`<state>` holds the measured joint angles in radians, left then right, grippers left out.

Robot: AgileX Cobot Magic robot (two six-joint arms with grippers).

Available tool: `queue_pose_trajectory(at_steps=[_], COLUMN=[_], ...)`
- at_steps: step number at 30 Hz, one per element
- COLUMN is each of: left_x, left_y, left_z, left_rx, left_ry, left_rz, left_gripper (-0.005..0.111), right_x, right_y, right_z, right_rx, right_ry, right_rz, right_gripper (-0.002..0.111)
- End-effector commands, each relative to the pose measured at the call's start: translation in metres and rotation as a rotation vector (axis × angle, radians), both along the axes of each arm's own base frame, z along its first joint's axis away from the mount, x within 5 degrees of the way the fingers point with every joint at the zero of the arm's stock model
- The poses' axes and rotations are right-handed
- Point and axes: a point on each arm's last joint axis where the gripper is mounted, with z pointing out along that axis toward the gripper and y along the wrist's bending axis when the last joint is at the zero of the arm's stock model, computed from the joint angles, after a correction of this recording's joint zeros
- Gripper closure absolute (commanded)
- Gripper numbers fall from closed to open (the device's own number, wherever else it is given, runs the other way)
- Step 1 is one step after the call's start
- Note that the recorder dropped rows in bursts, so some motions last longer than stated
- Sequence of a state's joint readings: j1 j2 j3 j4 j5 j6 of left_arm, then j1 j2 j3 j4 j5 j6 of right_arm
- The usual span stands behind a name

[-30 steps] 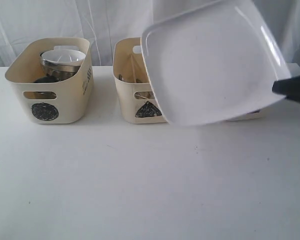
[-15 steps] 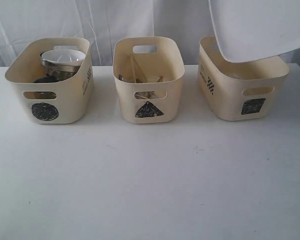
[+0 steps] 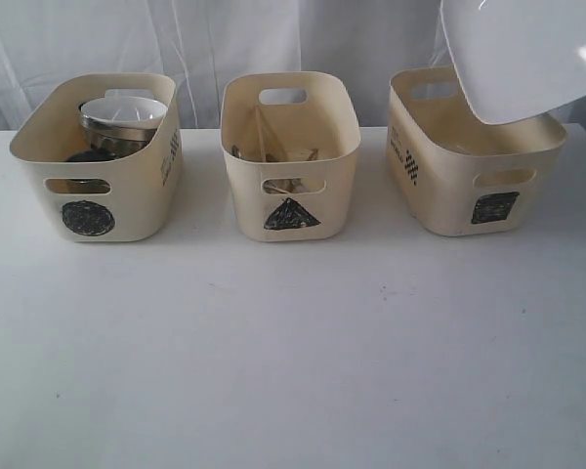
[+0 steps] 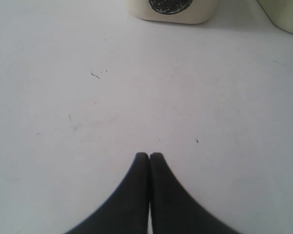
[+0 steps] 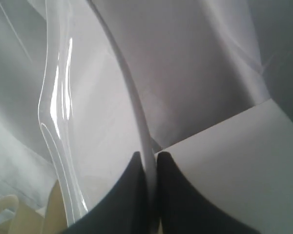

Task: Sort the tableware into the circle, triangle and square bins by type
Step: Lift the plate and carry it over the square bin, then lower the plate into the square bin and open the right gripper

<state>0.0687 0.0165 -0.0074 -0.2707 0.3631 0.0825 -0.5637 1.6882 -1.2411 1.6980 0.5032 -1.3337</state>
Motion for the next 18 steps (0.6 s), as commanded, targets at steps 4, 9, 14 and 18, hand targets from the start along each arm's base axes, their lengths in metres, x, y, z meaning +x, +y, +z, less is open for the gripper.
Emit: queue_pose_trajectory(at_steps=[4,9,14,18], left_x=[-0.002,-0.002,-0.002,-0.002], left_y=[-0.002,-0.002,-0.002,-0.002], left_z=[-0.005,-0.005,-0.005,-0.005], left_rx=[-0.017,-0.017,-0.017,-0.017], left_ry=[0.04,0.04,0.04,0.04], left_rz=[-0.011,-0.011,-0.011,-0.011], left_gripper=[0.107,0.107,0.107,0.107], right_x=[0.025,0.041,0.047,0.051], right_y=[0.026,0.044,0.053,0.058], right_z=[-0.002,-0.013,-0.02,-0.025], right_rx=[-0.161,-0.249,-0.363,-0.39], right_ry=[0.021,0.071,0.118,0.143], right_rz=[0.029,0.041,0.04,0.038], right_gripper=[0.108,0.108,0.108,0.108])
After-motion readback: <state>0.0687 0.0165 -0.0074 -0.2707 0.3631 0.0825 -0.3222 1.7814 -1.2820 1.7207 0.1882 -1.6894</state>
